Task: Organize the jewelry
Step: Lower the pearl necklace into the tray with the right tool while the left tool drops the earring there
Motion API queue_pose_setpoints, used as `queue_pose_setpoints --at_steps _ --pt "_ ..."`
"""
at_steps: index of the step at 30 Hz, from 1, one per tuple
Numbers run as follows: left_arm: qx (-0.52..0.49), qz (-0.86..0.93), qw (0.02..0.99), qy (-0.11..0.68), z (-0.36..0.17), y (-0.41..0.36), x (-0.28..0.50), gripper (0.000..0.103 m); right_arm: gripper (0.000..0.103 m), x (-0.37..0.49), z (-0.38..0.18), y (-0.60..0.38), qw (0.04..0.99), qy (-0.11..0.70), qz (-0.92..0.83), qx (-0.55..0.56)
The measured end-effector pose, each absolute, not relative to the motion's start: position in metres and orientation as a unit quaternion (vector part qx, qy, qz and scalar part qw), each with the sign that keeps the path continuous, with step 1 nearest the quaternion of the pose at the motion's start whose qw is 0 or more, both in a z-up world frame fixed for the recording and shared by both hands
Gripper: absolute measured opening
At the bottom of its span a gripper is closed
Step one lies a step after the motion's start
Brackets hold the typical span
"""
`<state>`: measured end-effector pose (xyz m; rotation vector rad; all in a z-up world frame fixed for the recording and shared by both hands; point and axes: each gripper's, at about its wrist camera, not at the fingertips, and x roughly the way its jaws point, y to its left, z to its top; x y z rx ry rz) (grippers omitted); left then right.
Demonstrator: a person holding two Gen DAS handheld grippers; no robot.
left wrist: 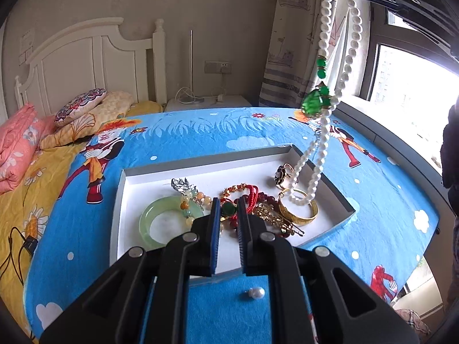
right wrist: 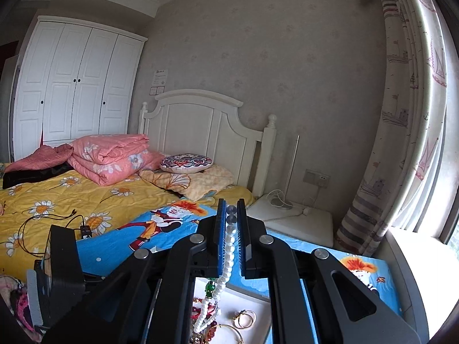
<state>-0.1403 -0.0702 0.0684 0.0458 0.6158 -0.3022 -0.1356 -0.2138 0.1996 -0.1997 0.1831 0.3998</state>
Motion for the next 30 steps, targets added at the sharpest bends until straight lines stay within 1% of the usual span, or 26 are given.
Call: queue_pose_setpoints --at_steps 8,12,15,22,26,27,28,29,30 --pt "0.010 -0.126 0.945 0.302 0.063 -0.061 -0.120 0.011 0.007 -0.105 0.191 -0.182 0.965 0.117 0.226 -0.067" --pt "0.005 -0.118 0.945 0.306 0.056 -0.056 -0.117 0.011 0.007 -0.097 0.174 -0.172 0.961 0.141 0.227 -0.072" --pt "0.005 -0.123 0.944 0.307 0.051 -0.056 -0.116 0.011 0.007 -0.085 0.147 -0.175 0.956 0.180 0.217 -0.077" --pt "0.017 -0.147 0.936 0.320 0.039 -0.068 -0.107 0.011 0.007 -0.055 0.068 -0.202 0.933 0.301 0.185 -0.070" --pt "0.023 -0.158 0.929 0.335 0.030 -0.076 -0.102 0.012 0.008 -0.043 0.046 -0.223 0.921 0.341 0.187 -0.035" --pt "0.024 -0.157 0.928 0.338 0.028 -0.077 -0.101 0.014 0.009 -0.041 0.044 -0.227 0.919 0.345 0.189 -0.026" --pt "0.024 -0.157 0.926 0.341 0.027 -0.077 -0.100 0.024 0.009 -0.039 0.043 -0.231 0.917 0.350 0.192 -0.017" --pt "0.022 -0.154 0.927 0.342 0.026 -0.077 -0.099 0.038 0.012 -0.039 0.042 -0.234 0.916 0.353 0.191 -0.009" --pt "0.019 -0.151 0.928 0.340 0.026 -0.075 -0.099 0.045 0.031 -0.039 0.042 -0.237 0.915 0.356 0.188 -0.002"
